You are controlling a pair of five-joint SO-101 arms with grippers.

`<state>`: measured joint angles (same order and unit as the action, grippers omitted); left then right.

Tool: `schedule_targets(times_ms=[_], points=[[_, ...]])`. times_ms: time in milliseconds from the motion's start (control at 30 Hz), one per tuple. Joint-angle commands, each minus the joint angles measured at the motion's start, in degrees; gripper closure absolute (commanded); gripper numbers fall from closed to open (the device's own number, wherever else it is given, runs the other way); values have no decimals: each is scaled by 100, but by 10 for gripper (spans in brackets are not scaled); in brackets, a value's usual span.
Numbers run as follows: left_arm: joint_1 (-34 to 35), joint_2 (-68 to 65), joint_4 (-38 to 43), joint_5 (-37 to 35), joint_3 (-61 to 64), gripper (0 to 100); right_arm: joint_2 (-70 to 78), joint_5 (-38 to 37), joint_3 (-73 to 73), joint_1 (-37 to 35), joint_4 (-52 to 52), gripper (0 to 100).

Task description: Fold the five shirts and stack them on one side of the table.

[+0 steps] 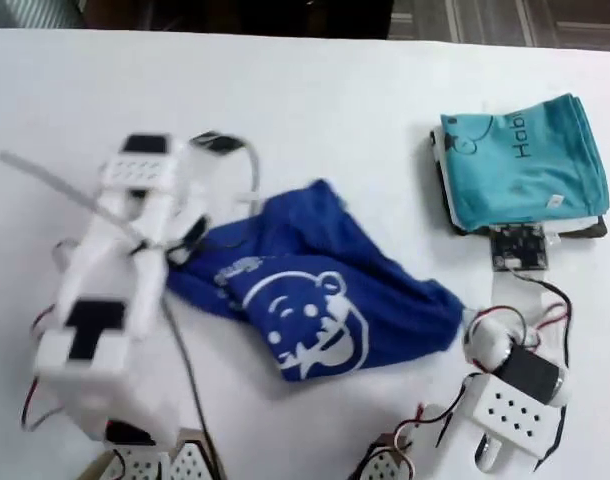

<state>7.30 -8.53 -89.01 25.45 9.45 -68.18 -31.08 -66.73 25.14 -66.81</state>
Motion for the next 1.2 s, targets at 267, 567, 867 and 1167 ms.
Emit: schedule_targets(times_ms=[267, 567, 867, 1167], points=[[2171, 2541, 782, 1442, 2782, 973, -66, 404, 299, -971, -40, 800], [2796, 2576, 791, 2171, 2809, 968, -66, 563, 299, -1648, 48, 797], [2541, 2629, 448, 1846, 1877, 818, -66, 598, 70, -1701, 312, 797], [1064, 2567, -255, 457, 110, 817, -66, 598, -844, -1692, 1086, 797]])
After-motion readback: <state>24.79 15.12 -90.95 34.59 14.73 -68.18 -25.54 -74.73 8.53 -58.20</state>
